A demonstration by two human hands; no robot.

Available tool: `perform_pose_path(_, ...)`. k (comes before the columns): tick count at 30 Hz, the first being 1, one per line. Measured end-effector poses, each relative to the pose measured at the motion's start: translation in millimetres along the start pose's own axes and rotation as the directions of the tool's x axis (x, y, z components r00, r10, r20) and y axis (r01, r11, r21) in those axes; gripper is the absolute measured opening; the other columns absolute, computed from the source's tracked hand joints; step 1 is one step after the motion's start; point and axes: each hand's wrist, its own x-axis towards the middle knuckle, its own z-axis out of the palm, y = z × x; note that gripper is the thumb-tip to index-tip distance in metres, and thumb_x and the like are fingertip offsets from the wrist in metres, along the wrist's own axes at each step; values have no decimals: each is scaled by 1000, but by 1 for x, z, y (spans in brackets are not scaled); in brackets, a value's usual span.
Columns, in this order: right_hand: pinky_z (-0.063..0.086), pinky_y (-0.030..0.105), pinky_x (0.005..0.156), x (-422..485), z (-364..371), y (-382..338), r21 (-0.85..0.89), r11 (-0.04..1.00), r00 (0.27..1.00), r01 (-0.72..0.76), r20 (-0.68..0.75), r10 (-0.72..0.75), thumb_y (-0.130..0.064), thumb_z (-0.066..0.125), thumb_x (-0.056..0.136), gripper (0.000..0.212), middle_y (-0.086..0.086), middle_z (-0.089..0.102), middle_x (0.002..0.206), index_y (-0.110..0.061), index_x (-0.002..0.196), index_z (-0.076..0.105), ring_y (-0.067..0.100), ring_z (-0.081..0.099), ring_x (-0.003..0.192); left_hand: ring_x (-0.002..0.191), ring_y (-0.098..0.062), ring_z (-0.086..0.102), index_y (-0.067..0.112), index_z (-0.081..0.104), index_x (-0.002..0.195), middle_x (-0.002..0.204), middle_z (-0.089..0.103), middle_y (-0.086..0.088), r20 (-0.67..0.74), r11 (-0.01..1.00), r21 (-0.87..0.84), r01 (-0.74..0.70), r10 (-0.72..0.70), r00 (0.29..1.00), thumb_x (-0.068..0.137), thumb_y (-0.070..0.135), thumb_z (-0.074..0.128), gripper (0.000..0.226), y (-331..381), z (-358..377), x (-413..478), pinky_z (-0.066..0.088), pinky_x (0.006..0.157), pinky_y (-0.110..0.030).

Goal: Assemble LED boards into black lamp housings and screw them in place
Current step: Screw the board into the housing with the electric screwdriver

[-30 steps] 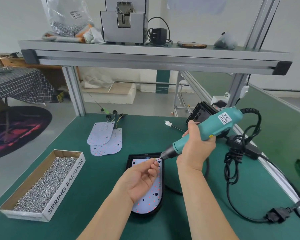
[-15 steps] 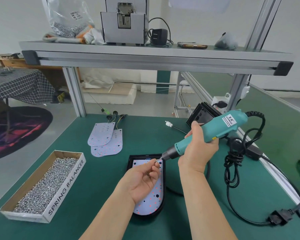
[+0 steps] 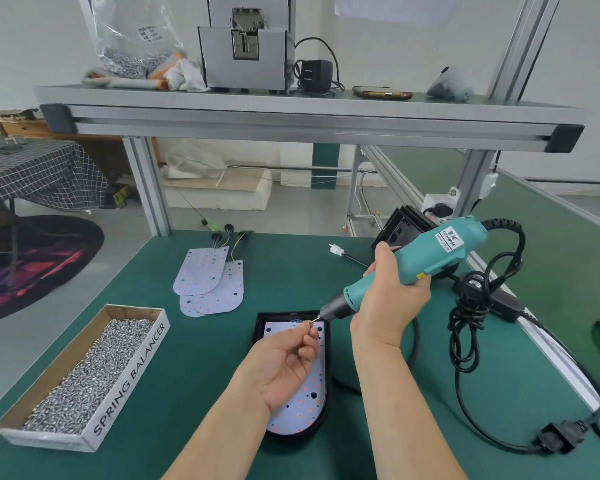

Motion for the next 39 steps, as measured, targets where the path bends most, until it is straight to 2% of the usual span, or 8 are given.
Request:
perform_pose_path(15, 49, 31, 58, 8, -3, -7, -80, 996, 1000, 25, 15, -23, -19, 74, 74, 19, 0, 60, 63, -29, 65, 60, 18, 55, 58, 58, -11, 60, -8, 67, 105, 78, 67, -13, -14, 946, 279, -167, 178, 984, 95, -7, 55, 16, -10, 4, 0, 52, 52, -17)
perform_pose_path(21, 50, 31, 61, 11, 0, -10, -83, 995, 998, 55, 47, -51, -21, 74, 73, 16, 1, 60, 67, -28, 67, 61, 19, 55, 61, 54, -16, 55, 3, 62, 75, 66, 61, -8, -136, 884, 372, -283, 354, 925, 90, 4, 58, 16, -5, 10, -11, 46, 52, -23)
perform_pose_path(23, 50, 31, 61, 9, 1, -8, -89, 994, 996, 62, 69, -56, -21, 73, 72, 17, 1, 60, 67, -31, 65, 62, 19, 55, 62, 55, -15, 46, 7, 62, 72, 65, 56, -1, -153, 671, 690, -273, 504, 850, 89, 11, 63, 17, -1, 4, -8, 37, 52, -23)
perform_pose_path(25, 49, 29, 60, 8, 1, -5, -110, 991, 992, 81, 103, -69, -22, 73, 73, 18, -3, 60, 64, -34, 62, 63, 17, 55, 60, 60, -12, 47, 20, 73, 84, 67, 56, 6, -38, 262, 948, -179, 652, 757, 89, 21, 66, 9, 3, -2, -7, 37, 57, -25)
perform_pose_path(28, 48, 28, 59, 8, -2, 1, -151, 977, 976, 148, 179, -120, -21, 71, 75, 10, -7, 59, 63, -21, 72, 62, 14, 54, 59, 97, -16, 63, 42, 65, 124, 106, 67, 12, 139, -285, 956, 62, 632, 763, 90, 44, 63, 34, 1, -7, -8, 41, 74, -27)
perform_pose_path(30, 47, 27, 59, 8, -4, 7, -192, 961, 962, 200, 225, -155, -22, 71, 76, 15, -10, 57, 63, -14, 74, 59, 13, 52, 58, 106, -20, 63, 46, 59, 127, 113, 65, 10, 236, -497, 861, 111, 581, 779, 91, 55, 56, 37, -3, -7, -6, 44, 76, -29)
perform_pose_path(34, 46, 30, 56, 8, -8, 20, -283, 913, 933, 292, 293, -208, -25, 71, 79, 21, -15, 56, 58, -9, 75, 58, 9, 51, 54, 87, -26, 62, 26, 57, 105, 91, 57, 3, 365, -701, 703, 121, 501, 784, 94, 51, 50, 28, -11, -2, 2, 27, 57, -31)
perform_pose_path(39, 48, 37, 55, 10, -15, 30, -338, 874, 910, 349, 346, -229, -35, 70, 77, 24, -13, 54, 57, -16, 73, 56, 15, 49, 51, 77, -27, 51, 25, 57, 112, 92, 57, 1, 361, -743, 653, 146, 475, 803, 98, 45, 47, 26, -13, 0, 7, 20, 51, -31)
